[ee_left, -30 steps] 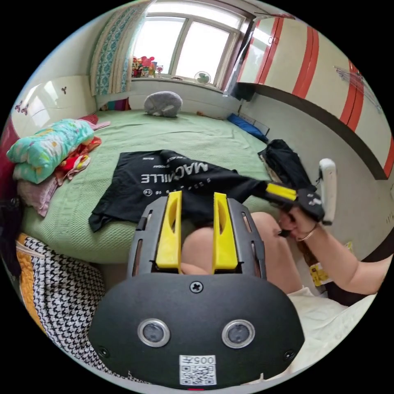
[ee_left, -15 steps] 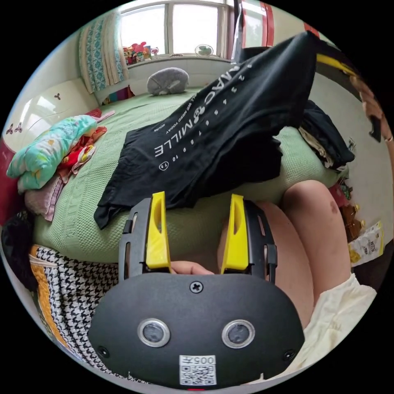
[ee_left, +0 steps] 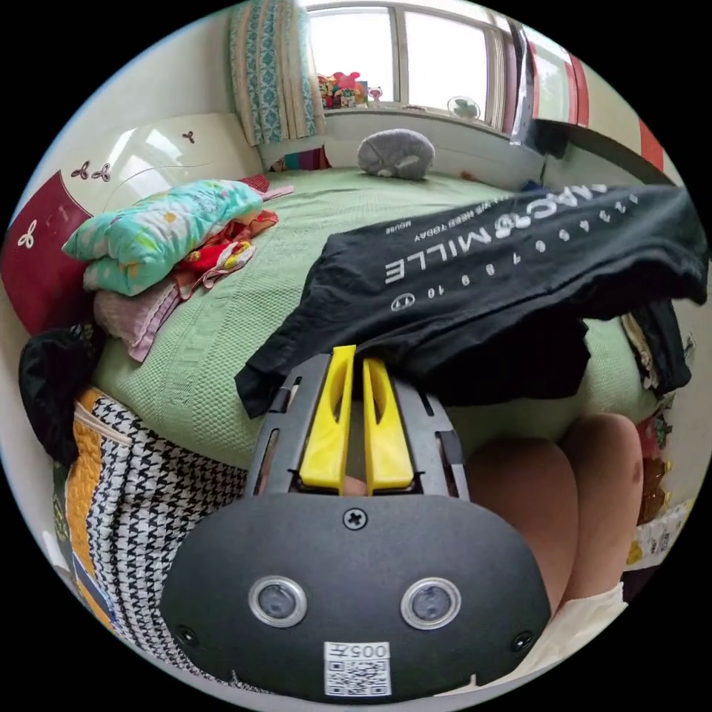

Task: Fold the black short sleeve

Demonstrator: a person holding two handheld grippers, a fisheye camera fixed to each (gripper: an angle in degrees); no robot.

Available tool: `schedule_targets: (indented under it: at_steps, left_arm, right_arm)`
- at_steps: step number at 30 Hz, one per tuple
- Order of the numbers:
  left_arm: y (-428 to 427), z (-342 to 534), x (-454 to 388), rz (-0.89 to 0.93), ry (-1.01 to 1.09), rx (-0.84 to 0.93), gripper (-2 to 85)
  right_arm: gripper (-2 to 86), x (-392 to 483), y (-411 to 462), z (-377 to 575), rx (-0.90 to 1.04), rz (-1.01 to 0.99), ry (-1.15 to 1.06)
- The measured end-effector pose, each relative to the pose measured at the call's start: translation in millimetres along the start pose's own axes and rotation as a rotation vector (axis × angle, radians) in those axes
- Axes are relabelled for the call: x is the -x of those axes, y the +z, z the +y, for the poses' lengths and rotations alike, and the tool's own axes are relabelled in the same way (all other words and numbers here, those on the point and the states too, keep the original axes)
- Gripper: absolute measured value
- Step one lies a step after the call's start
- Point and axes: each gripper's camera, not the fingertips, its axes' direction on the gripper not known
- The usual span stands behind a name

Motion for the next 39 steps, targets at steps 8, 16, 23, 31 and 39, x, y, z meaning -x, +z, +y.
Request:
schedule_targets:
  at_steps: [8, 16, 23, 31, 39]
  left_arm:
    - [-15.2, -109.0, 24.1, 0.014, 0.039, -0.083, 0.6]
    - [21.4, -262.0, 39.7, 0.094, -0.017, -0.019, 0.5]
    - [52.8, -419.1, 20.2, -0.046, 0.056, -0.078, 1.3]
    - [135.7, -479.4, 28.3, 0.072, 0.001, 0.008, 7.1]
    - [239.7, -386.7, 63.7, 0.191, 0.099, 0.261, 8.7]
  right_arm:
    - [-1.3, -28.3, 44.4, -41.4, 0.087, 0.058, 0.027]
    - [-1.5, -41.8, 110.9, -145.0, 0.192, 0.137, -0.014]
    - [-1.2, -53.9, 152.4, -309.1, 0.121, 0.281, 0.011]
    - [6.6, -82.0, 210.1, -361.7, 0.178, 0.210, 0.133]
    - [11.4, -106.1, 256.6, -247.5, 0.498, 0.110, 0.014]
